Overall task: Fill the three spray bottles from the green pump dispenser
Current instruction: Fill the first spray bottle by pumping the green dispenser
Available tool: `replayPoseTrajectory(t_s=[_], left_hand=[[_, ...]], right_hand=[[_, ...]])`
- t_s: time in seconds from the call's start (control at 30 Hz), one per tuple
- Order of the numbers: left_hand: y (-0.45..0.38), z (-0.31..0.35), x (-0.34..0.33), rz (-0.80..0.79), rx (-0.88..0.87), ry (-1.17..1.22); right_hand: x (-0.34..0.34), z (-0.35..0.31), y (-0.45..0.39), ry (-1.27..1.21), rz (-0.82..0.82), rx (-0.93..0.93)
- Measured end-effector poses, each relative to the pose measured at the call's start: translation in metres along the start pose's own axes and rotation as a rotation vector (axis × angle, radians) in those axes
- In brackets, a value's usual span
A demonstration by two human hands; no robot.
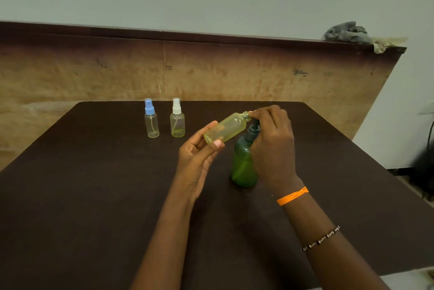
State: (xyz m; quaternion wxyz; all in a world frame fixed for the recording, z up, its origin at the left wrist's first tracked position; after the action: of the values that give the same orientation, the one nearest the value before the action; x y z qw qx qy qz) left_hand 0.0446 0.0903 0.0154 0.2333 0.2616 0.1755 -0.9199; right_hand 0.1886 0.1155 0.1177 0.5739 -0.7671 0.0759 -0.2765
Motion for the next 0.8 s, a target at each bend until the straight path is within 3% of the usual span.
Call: replayPoseTrajectory(t_s=[0.17, 0.4, 0.63, 0.8], left_hand=[[-0.001, -0.001, 0.004, 0.013, -0.002, 0.025], [-0.001, 0.002, 0.007, 0.07, -0.031, 0.058], [-0.003, 0.007, 0.013, 0.147, -0.078, 0.09], [-0.003, 0.005, 0.014, 0.159, -0.067, 0.134]], right_hand=[[-0.001, -0.003, 0.007, 0.012, 0.022, 0.014], [-0.003, -0.003, -0.004, 0.021, -0.08, 0.032], [-0.003, -0.001, 0.008, -0.017, 0.018, 0.018], [-0.004, -0.002, -0.007, 0.017, -0.061, 0.064]])
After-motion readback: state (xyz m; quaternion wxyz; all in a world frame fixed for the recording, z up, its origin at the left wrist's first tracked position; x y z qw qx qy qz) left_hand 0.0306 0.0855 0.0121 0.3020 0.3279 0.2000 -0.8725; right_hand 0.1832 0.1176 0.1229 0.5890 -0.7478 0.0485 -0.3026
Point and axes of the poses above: each hand's wrist, its own y-axis away from the middle knuckle, its own x-axis out of the back of the hand, z = x × y, the point moved 10 cm from there along -y, towards the middle knuckle, and after that the axes turned 1 degree about z, right-handed, at the moved point
